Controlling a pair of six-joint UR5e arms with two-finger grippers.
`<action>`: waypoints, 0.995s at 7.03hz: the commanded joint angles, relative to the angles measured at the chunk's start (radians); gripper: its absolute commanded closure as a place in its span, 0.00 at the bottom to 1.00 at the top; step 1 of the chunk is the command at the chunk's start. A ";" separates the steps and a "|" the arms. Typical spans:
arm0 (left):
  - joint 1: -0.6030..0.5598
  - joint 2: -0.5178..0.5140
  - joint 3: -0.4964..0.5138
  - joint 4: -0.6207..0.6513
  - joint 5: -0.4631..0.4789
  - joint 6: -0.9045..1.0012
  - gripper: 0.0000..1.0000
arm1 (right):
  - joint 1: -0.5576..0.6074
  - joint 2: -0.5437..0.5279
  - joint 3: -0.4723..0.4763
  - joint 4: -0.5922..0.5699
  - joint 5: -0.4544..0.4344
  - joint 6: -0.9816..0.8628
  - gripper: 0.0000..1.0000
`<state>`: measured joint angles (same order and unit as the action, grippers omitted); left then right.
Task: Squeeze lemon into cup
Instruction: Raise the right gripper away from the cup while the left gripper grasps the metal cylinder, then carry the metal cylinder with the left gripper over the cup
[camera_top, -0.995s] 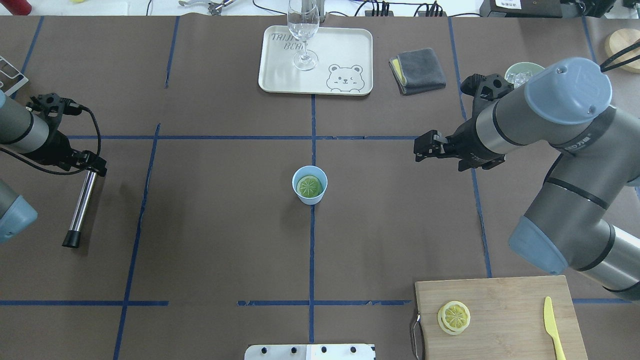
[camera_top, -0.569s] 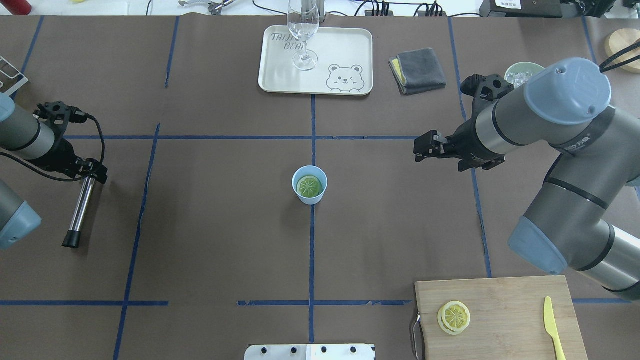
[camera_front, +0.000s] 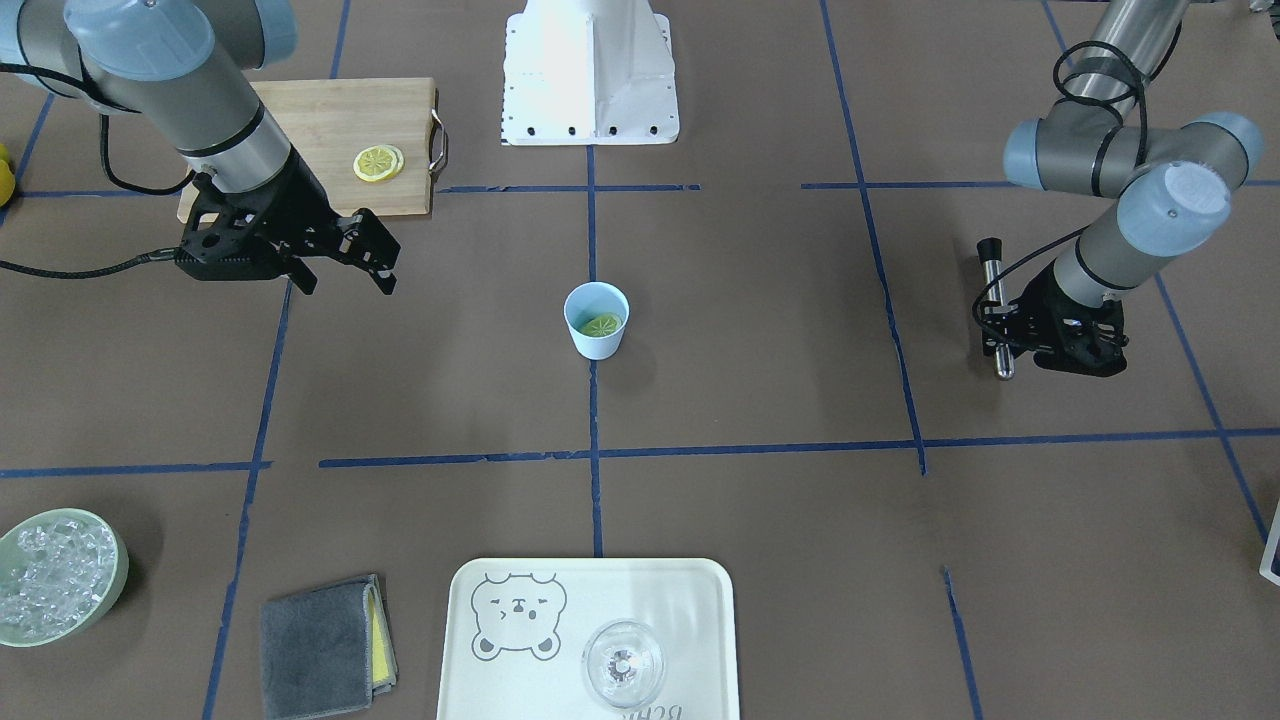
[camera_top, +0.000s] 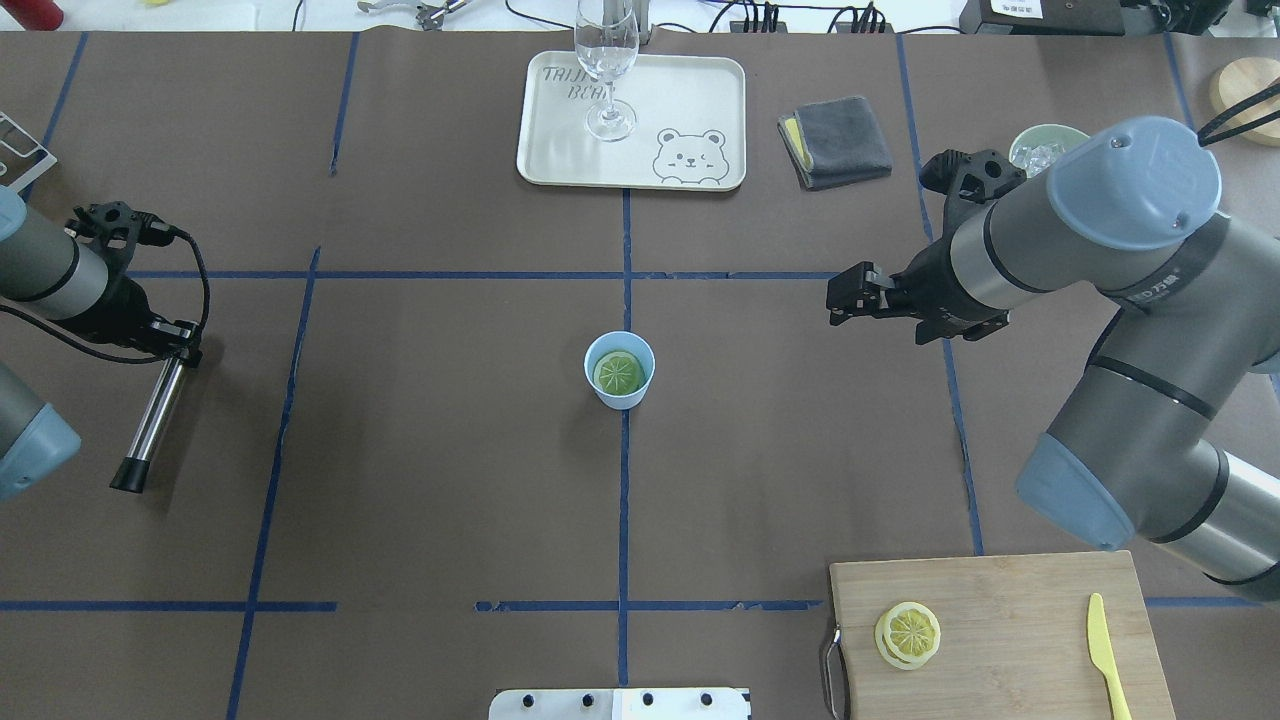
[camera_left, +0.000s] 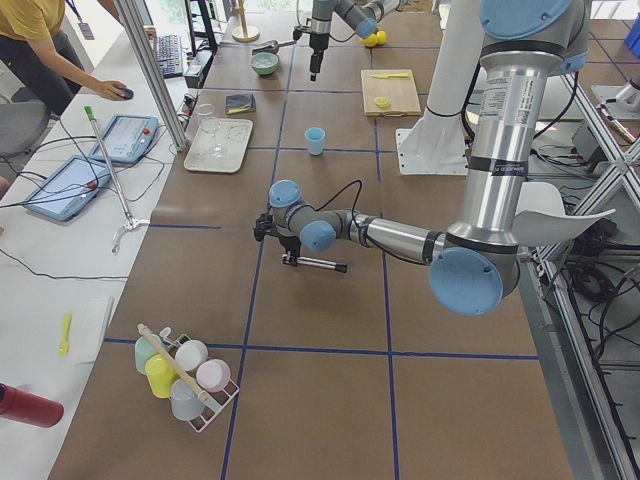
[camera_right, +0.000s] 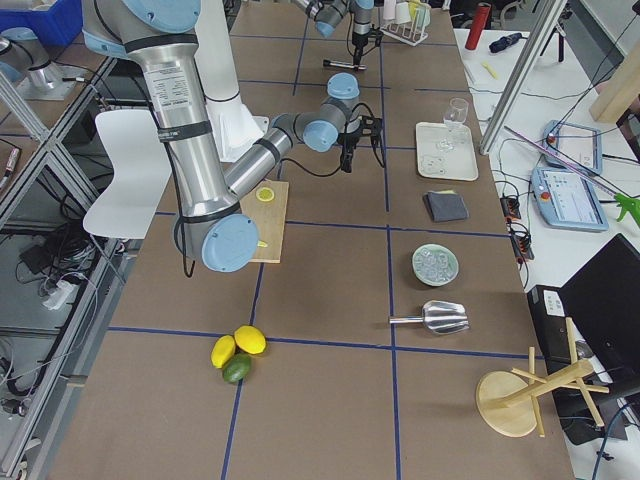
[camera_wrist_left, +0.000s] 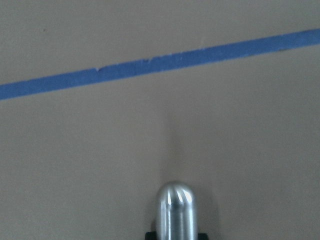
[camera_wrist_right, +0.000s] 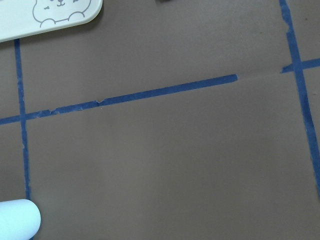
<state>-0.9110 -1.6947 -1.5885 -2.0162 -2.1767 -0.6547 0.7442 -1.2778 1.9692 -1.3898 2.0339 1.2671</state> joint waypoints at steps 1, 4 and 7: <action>0.003 -0.014 -0.115 0.001 -0.002 0.001 1.00 | 0.001 -0.002 0.002 0.000 0.003 -0.002 0.00; 0.150 -0.216 -0.263 0.004 0.006 -0.002 1.00 | 0.021 -0.032 0.005 0.000 0.031 -0.036 0.00; 0.167 -0.399 -0.283 -0.124 0.026 0.003 1.00 | 0.073 -0.087 -0.001 0.002 0.029 -0.153 0.00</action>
<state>-0.7513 -2.0631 -1.8540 -2.0472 -2.1667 -0.6562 0.8020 -1.3518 1.9717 -1.3888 2.0646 1.1478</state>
